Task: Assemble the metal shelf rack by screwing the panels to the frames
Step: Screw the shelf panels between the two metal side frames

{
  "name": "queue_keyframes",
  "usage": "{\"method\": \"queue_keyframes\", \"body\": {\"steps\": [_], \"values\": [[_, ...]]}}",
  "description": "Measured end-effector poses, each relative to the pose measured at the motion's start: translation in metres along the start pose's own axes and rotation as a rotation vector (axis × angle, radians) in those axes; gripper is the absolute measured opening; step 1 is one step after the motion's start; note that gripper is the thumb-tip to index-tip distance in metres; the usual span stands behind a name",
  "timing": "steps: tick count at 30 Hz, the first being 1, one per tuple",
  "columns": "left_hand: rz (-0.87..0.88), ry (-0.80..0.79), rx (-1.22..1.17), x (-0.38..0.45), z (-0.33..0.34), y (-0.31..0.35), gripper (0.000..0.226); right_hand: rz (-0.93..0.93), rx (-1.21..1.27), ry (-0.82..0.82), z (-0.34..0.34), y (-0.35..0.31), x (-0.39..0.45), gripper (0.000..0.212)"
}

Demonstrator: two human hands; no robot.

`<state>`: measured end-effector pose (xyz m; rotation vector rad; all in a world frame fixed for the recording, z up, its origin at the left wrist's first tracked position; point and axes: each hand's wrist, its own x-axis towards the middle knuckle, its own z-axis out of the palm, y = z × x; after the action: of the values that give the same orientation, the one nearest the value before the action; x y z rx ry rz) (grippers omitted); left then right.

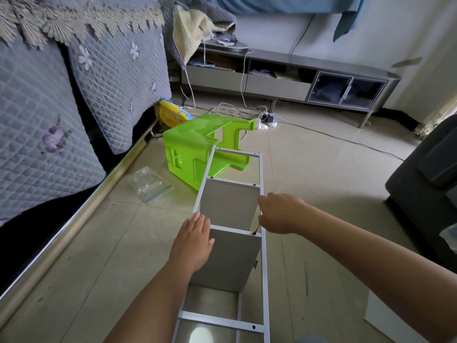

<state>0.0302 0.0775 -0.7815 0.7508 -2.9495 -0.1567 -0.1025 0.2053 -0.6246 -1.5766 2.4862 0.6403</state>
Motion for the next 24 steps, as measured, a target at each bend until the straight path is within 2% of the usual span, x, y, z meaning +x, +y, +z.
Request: {"method": "queue_keyframes", "body": {"steps": [3, 6, 9, 11, 15, 21, 24], "values": [[-0.007, 0.010, 0.016, 0.000, -0.002, 0.000, 0.057, -0.105, -0.138, 0.049, 0.002, 0.007, -0.001, 0.025], [0.010, 0.003, 0.013, 0.000, -0.004, 0.002, 0.057, -0.027, -0.139, -0.050, -0.001, 0.005, 0.002, 0.026], [0.005, -0.002, 0.017, 0.001, -0.004, 0.002, 0.056, 0.148, 0.202, -0.173, -0.006, 0.001, 0.009, 0.027], [0.003, 0.004, -0.003, 0.000, -0.004, 0.003, 0.056, 0.196, 0.303, -0.208, -0.007, 0.003, 0.010, 0.029], [0.003, -0.027, 0.003, 0.001, -0.003, 0.002, 0.056, 0.093, -0.013, -0.115, 0.002, 0.007, 0.003, 0.029], [0.026, 0.030, -0.008, -0.001, -0.002, 0.001, 0.054, -0.100, -0.257, -0.048, 0.001, 0.010, 0.000, 0.026], [0.021, 0.043, -0.032, 0.000, -0.001, 0.001, 0.055, -0.033, -0.080, -0.184, -0.008, 0.001, 0.005, 0.028]]}}
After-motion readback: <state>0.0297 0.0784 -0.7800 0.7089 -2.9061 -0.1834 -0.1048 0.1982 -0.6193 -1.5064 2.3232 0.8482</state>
